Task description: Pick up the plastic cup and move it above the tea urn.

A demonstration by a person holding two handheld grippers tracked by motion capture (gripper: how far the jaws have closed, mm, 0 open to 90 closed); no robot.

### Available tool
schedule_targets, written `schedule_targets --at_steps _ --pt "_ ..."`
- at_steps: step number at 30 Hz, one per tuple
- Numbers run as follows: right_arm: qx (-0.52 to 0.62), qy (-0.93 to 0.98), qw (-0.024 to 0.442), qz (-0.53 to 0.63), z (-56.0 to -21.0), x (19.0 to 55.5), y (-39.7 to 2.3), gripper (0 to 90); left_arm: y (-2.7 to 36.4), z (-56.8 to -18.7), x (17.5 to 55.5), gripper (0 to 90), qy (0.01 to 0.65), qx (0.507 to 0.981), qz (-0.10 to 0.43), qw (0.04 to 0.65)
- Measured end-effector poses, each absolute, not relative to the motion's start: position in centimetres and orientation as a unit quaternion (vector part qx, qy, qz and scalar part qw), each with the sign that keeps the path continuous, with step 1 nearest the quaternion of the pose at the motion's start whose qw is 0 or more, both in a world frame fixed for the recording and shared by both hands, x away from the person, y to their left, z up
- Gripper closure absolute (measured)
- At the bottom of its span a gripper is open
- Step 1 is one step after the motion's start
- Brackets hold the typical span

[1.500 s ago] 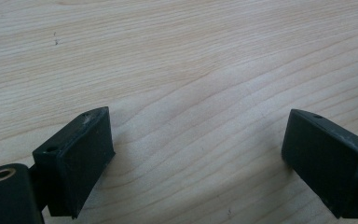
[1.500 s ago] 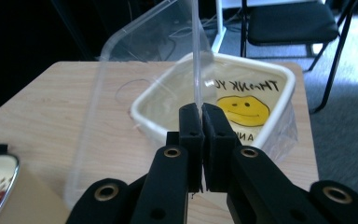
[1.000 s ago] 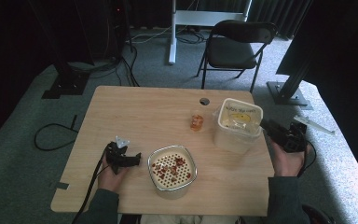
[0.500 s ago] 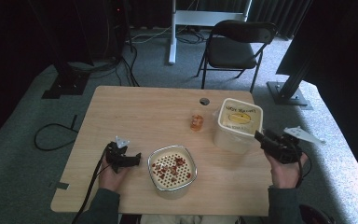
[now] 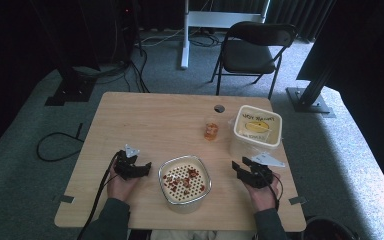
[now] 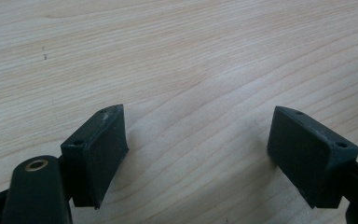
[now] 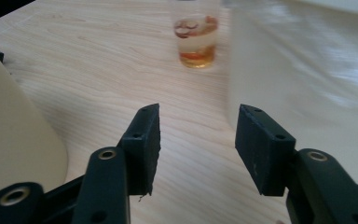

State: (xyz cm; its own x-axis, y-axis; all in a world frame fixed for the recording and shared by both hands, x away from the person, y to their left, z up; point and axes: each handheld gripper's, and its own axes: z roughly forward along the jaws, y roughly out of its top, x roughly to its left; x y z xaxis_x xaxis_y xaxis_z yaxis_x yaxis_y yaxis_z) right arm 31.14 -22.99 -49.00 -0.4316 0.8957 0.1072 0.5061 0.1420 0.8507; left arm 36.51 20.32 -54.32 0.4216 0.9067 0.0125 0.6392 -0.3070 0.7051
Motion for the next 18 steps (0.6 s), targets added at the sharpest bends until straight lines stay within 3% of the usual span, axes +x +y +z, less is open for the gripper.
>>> schedule_targets --at_steps 10,18 --pt "0.473 0.725 0.233 0.443 -49.5 33.6 -18.9 41.0 20.3 -54.4 36.3 20.2 0.496 0.778 0.214 0.321" --pt "0.470 0.726 0.248 0.437 -49.7 35.3 -17.3 39.8 20.3 -54.4 36.3 20.1 0.496 0.777 0.215 0.322"
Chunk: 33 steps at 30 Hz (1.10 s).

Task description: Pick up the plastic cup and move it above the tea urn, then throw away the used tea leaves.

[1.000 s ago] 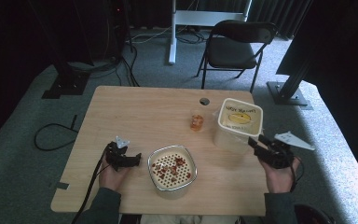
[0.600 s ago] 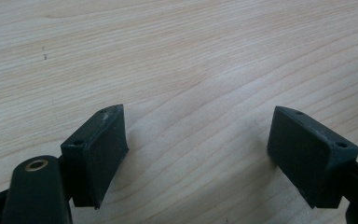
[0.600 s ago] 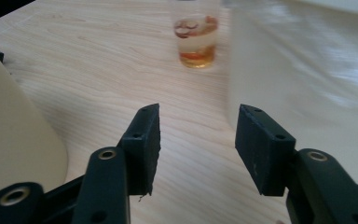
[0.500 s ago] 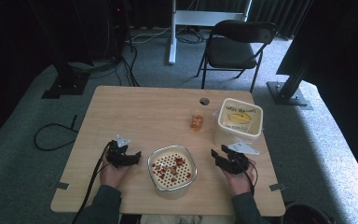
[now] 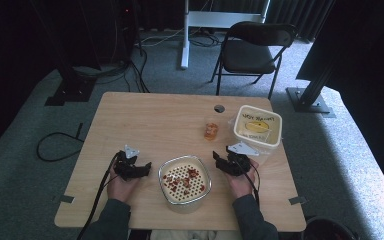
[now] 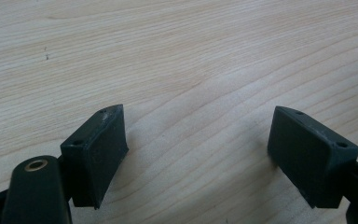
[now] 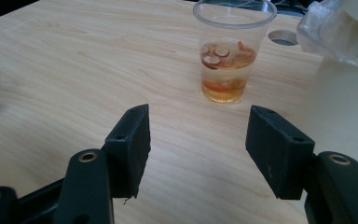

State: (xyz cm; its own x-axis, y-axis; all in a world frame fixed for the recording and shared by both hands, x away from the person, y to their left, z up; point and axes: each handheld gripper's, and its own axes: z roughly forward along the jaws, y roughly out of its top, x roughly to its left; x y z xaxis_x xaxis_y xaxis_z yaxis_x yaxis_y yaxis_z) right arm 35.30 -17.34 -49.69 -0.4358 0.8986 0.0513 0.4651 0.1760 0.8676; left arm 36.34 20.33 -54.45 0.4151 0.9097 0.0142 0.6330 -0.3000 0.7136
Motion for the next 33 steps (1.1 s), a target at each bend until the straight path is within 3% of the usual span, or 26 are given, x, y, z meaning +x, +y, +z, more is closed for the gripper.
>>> schedule_targets --at_steps 15,33 --pt "0.476 0.709 0.268 0.446 -50.7 37.8 -15.9 34.8 20.3 -54.4 36.4 20.1 0.496 0.777 0.215 0.322" --pt "0.467 0.696 0.333 0.432 -50.8 40.9 -13.6 29.0 20.3 -54.4 36.3 20.1 0.497 0.777 0.215 0.322"
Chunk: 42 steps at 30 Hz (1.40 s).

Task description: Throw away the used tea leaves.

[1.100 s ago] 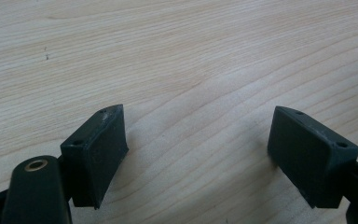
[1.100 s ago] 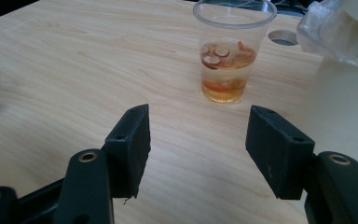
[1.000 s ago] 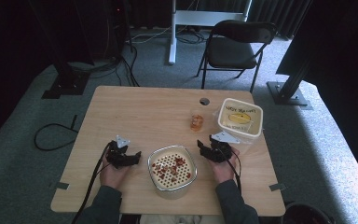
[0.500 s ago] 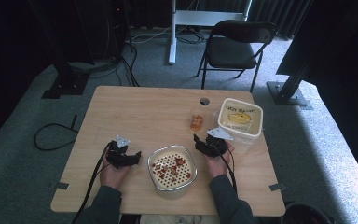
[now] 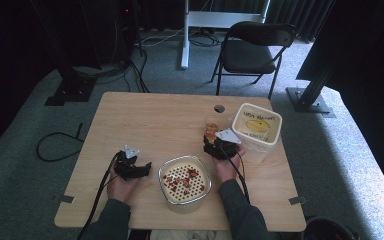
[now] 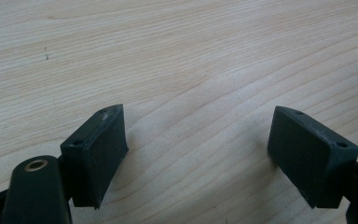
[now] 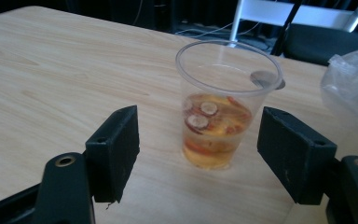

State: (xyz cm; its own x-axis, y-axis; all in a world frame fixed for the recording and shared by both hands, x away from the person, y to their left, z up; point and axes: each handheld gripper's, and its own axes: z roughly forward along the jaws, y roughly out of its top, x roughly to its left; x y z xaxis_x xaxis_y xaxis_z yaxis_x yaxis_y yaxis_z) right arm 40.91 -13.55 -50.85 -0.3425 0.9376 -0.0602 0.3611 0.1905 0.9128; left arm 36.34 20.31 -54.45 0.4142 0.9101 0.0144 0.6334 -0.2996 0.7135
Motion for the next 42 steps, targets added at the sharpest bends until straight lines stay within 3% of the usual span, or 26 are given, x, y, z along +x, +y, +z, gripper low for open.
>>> schedule_targets --at_steps 7,27,29,30,32,42 --pt "0.480 0.686 0.353 0.418 -51.4 42.7 -12.7 29.1 20.3 -54.4 36.3 20.1 0.496 0.777 0.215 0.322" --pt "0.501 0.682 0.346 0.406 -52.2 47.5 -12.2 20.4 20.3 -54.5 36.3 20.1 0.496 0.777 0.215 0.322" --pt "0.504 0.682 0.341 0.406 -52.2 47.7 -12.3 21.6 20.3 -54.5 36.3 20.1 0.496 0.777 0.215 0.322" --pt "0.504 0.682 0.332 0.413 -52.4 48.1 -12.6 30.6 20.3 -54.5 36.3 20.2 0.496 0.777 0.215 0.323" --pt "0.500 0.685 0.338 0.408 -52.3 48.0 -12.6 33.2 20.3 -54.5 36.3 20.2 0.496 0.777 0.215 0.323" --pt "0.496 0.684 0.342 0.411 -52.4 46.5 -13.0 34.9 20.2 -54.5 36.3 20.1 0.497 0.777 0.215 0.323"
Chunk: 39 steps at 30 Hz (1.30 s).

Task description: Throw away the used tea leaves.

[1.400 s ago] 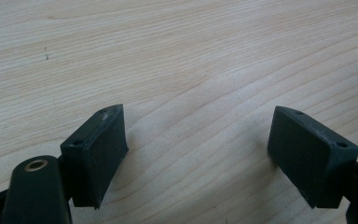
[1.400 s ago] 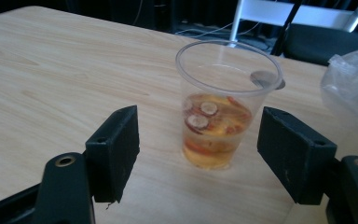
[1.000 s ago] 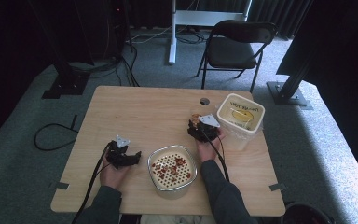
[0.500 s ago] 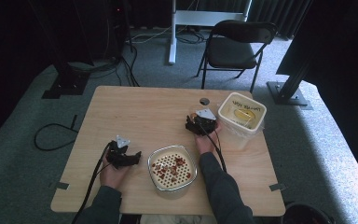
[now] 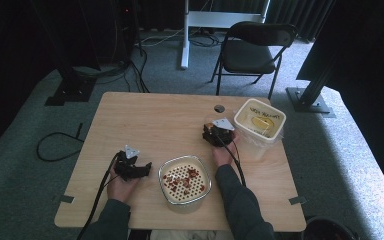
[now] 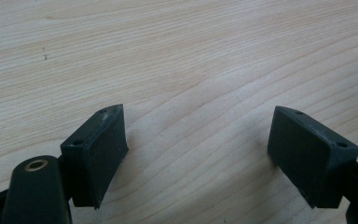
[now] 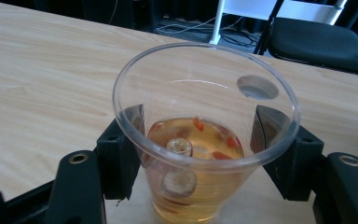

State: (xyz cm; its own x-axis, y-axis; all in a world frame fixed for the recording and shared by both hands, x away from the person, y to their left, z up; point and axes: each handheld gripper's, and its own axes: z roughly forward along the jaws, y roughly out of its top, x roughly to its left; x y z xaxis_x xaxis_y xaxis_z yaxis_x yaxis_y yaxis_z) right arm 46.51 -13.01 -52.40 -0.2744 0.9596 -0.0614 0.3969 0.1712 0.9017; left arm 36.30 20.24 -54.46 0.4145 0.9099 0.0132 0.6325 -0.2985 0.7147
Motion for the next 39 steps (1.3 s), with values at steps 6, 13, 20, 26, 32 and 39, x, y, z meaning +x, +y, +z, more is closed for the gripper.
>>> schedule_targets --at_steps 6,13,20,26,32,39 --pt "0.479 0.702 0.326 0.415 -52.2 42.9 -13.7 34.6 20.2 -54.5 36.3 20.1 0.496 0.777 0.215 0.323" --pt "0.462 0.713 0.312 0.425 -52.3 38.2 -15.8 34.3 20.2 -54.5 36.3 20.1 0.497 0.776 0.215 0.323" --pt "0.449 0.719 0.300 0.438 -52.4 33.7 -17.6 33.6 20.2 -54.4 36.2 20.2 0.496 0.777 0.215 0.322" --pt "0.453 0.713 0.286 0.452 -52.6 32.3 -18.6 30.6 20.1 -54.3 35.5 23.6 0.490 0.784 0.208 0.320" --pt "0.455 0.711 0.275 0.461 -52.9 33.2 -18.4 26.7 19.8 -53.8 33.5 32.9 0.471 0.801 0.189 0.319" --pt "0.445 0.710 0.289 0.462 -52.7 33.2 -18.4 30.2 18.8 -52.6 29.0 32.8 0.430 0.814 0.158 0.357"
